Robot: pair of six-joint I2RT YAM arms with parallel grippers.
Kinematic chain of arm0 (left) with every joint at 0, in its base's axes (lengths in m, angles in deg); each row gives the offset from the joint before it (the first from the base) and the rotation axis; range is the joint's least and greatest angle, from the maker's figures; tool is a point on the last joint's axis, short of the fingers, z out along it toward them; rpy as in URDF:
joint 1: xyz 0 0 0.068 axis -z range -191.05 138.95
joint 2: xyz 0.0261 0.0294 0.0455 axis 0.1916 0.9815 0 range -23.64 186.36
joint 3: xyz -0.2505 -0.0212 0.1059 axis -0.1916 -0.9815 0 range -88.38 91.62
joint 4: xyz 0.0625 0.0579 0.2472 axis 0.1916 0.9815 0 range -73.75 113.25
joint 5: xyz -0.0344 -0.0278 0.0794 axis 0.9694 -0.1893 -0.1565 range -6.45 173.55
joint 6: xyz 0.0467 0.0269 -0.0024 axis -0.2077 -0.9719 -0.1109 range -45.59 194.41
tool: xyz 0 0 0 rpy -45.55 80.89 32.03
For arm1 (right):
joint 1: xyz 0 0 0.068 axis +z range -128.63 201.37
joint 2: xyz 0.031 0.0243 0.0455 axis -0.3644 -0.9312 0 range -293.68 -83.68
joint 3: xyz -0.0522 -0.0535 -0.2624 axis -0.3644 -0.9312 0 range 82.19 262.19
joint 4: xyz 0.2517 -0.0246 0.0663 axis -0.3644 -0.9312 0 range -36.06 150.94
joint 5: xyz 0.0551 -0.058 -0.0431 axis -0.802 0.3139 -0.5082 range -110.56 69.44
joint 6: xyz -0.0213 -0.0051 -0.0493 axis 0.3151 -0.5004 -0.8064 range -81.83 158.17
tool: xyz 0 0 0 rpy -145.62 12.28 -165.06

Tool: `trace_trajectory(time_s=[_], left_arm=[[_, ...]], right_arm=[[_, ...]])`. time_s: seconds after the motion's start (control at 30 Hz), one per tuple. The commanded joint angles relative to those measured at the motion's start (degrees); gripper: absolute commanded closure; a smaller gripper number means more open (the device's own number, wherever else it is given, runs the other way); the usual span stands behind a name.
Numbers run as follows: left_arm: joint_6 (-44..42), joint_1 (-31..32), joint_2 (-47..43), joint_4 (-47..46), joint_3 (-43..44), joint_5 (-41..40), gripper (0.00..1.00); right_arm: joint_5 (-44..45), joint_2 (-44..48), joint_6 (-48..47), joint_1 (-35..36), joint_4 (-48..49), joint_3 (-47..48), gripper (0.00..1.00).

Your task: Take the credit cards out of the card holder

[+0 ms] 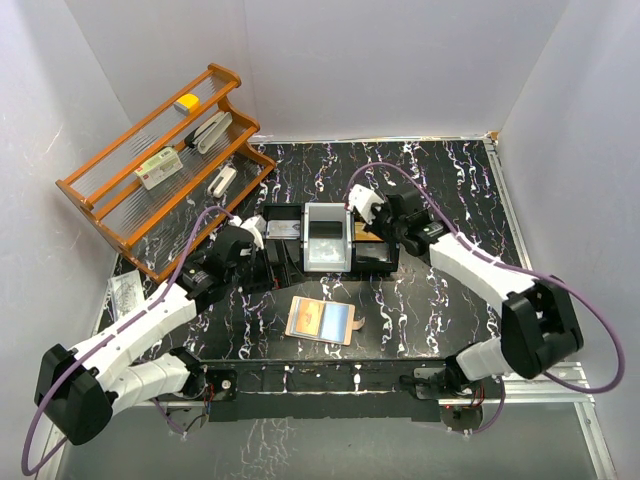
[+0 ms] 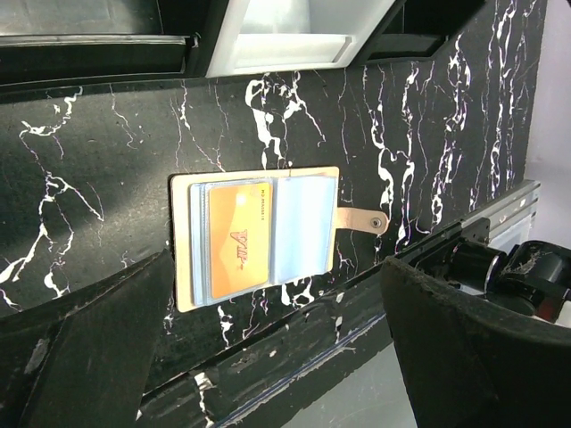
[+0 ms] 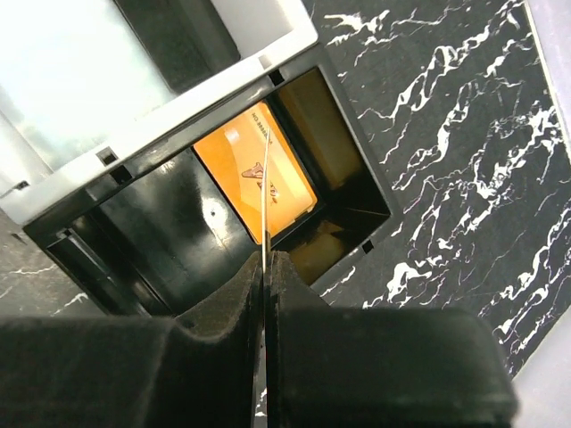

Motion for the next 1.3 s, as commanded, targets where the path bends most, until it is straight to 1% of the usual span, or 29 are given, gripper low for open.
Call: trace_trajectory(time_s=[0.0,0.17,0.4,0.6,0.7,0.8,0.9,1.0,1.07,1.13,1.2,1.27], left_arm=[[-2.36,-0.41,0.58,2.64,2.73,-0.83,0.01],[-3.54,-0.41,0.65,3.62,3.2,-1.58,0.01],[-4.15,-0.52,0.9,3.69,3.74,-1.62,0.01],[-4.84,-0.52,0.63,5.13,4.21,-2.39,0.01],[-4.98,-0.5,-0.27,5.89,3.95,-3.27,0.01],[-4.97,-0.5,-0.9,6.2,3.81,-3.54,0.01],[-4.81,-0.58,-1.0,6.53,4.31,-3.37,0.01],[-4.9,-0.59,-1.36,6.61,4.62,-3.49,0.01],[-4.71,-0.59,-1.62,6.46,4.41,-3.56,0.01],[-4.51,-0.59,-1.64,6.27,4.24,-3.27,0.01],[-4.49,-0.59,-1.5,6.32,4.11,-2.86,0.01],[-4.59,-0.59,-1.5,6.5,4.11,-2.82,0.01]], right_arm=[[2.03,-3.08,-3.76,0.22,3.47,3.53,1.0],[4.02,-6.9,-5.17,0.26,5.63,3.79,1.0],[6.75,-11.74,-9.66,0.3,14.33,2.89,1.0],[6.52,-17.82,-12.44,0.43,14.28,5.93,1.0],[6.13,-18.99,-13.67,0.52,15.03,5.81,1.0],[4.34,-19.95,-15.09,0.61,14.62,5.55,0.94],[2.48,-20.97,-15.58,0.57,9.81,6.83,0.9],[0.94,-20.99,-15.9,0.53,7.66,7.06,0.87],[-0.24,-22.2,-16.25,0.61,7.62,6.76,0.82],[-0.23,-23.21,-16.45,0.57,7.54,6.77,0.75],[0.33,-24.06,-16.57,0.58,6.78,7.43,0.7],[0.84,-24.24,-16.46,0.61,6.57,7.69,0.69]])
